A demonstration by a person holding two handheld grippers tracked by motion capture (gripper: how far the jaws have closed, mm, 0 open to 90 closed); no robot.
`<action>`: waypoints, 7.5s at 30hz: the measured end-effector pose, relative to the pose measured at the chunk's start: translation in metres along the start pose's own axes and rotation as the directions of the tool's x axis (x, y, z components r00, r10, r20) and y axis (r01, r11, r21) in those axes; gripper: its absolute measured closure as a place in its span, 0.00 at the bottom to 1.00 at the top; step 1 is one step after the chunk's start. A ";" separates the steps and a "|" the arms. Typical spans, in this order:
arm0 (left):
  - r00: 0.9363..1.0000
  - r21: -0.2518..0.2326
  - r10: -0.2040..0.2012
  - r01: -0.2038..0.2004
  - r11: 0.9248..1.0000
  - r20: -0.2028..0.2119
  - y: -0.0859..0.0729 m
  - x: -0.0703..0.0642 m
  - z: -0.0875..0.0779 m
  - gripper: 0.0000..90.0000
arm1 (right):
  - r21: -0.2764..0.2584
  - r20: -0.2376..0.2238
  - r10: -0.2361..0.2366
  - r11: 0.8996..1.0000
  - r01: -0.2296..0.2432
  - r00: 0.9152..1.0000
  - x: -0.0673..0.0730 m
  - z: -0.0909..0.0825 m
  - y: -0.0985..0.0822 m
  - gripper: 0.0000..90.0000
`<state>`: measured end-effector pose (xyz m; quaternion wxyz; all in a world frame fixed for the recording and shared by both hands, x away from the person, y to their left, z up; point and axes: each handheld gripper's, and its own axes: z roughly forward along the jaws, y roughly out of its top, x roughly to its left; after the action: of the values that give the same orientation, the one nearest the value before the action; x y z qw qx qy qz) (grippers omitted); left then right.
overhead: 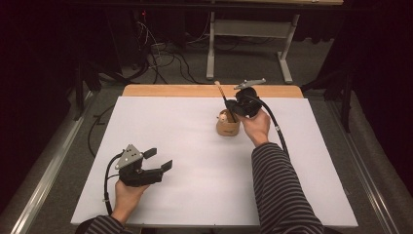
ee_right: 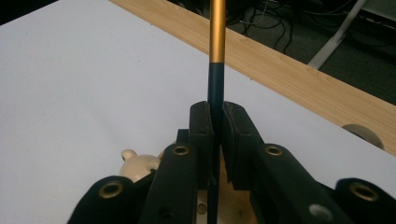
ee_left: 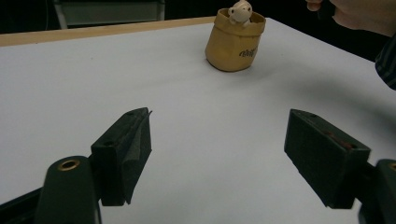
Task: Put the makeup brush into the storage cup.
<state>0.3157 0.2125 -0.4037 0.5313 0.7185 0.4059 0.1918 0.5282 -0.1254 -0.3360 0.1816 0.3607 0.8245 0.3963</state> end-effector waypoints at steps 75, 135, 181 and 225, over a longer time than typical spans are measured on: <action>1.000 -0.001 -0.008 0.008 1.000 0.002 0.000 0.001 0.001 0.26 | -0.038 -0.003 0.024 0.999 -0.024 1.000 -0.006 -0.062 -0.017 0.54; 1.000 0.002 -0.013 0.013 1.000 -0.005 0.000 0.001 0.000 0.26 | -0.131 -0.109 -0.046 0.991 0.031 0.993 0.020 -0.121 -0.039 0.54; 1.000 0.000 -0.008 0.008 1.000 -0.004 0.000 0.000 -0.001 0.26 | -0.184 -0.114 -0.036 0.983 0.014 0.993 0.025 -0.160 -0.066 0.54; 1.000 -0.008 -0.015 0.015 1.000 0.000 -0.001 -0.002 -0.002 0.26 | -0.210 -0.111 -0.004 0.977 -0.019 0.994 0.034 -0.197 -0.116 0.52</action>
<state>0.3125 0.2123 -0.4031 0.5356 0.7131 0.4107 0.1894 0.3382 -0.2526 -0.3051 0.1714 0.3201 0.7852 0.5016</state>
